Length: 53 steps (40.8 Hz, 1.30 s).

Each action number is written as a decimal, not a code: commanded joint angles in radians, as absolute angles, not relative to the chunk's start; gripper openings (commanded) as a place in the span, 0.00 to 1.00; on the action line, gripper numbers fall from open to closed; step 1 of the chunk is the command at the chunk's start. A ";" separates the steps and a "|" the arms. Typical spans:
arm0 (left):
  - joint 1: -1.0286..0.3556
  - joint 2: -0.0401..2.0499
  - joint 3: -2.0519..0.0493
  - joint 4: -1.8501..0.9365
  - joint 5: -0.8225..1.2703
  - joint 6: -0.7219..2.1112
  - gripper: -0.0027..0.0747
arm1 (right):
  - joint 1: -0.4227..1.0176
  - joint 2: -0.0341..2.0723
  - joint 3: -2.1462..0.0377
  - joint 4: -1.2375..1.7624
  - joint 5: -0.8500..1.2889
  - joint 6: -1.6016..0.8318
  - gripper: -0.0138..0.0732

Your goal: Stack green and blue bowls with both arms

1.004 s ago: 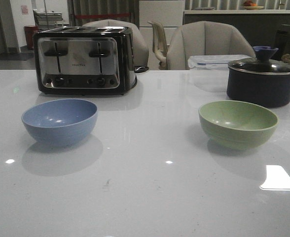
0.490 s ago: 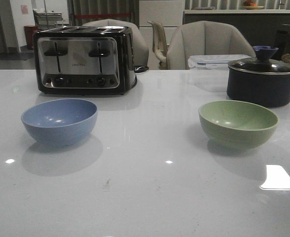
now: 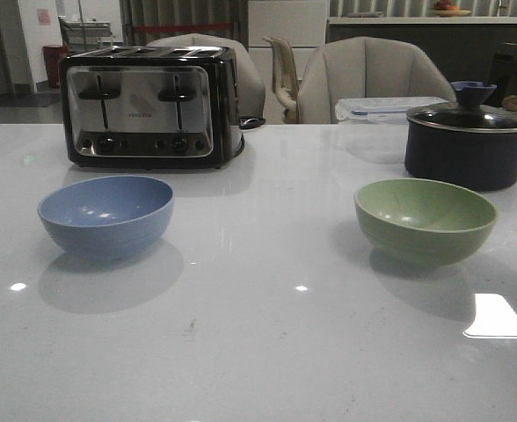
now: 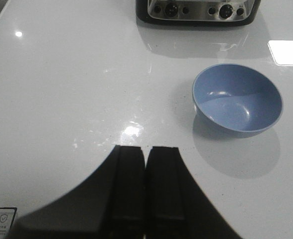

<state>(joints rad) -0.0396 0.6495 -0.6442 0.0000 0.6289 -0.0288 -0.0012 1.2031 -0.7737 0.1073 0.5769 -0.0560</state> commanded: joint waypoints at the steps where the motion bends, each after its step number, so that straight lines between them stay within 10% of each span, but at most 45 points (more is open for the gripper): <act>1: -0.036 0.655 -0.675 -0.009 0.548 -0.033 0.16 | -0.006 1.281 -0.888 0.164 0.529 -0.065 0.80; 29: -0.036 0.655 -0.675 -0.009 0.548 -0.033 0.16 | -0.004 1.800 -1.238 0.235 0.572 -0.068 0.79; 53: -0.036 0.655 -0.675 -0.009 0.546 -0.033 0.16 | -0.002 1.798 -1.239 0.235 0.594 -0.080 0.20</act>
<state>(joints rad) -0.0396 0.6512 -0.6442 0.0000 0.6289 -0.0288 0.0000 1.8641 -1.2108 0.2313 0.6113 -0.0616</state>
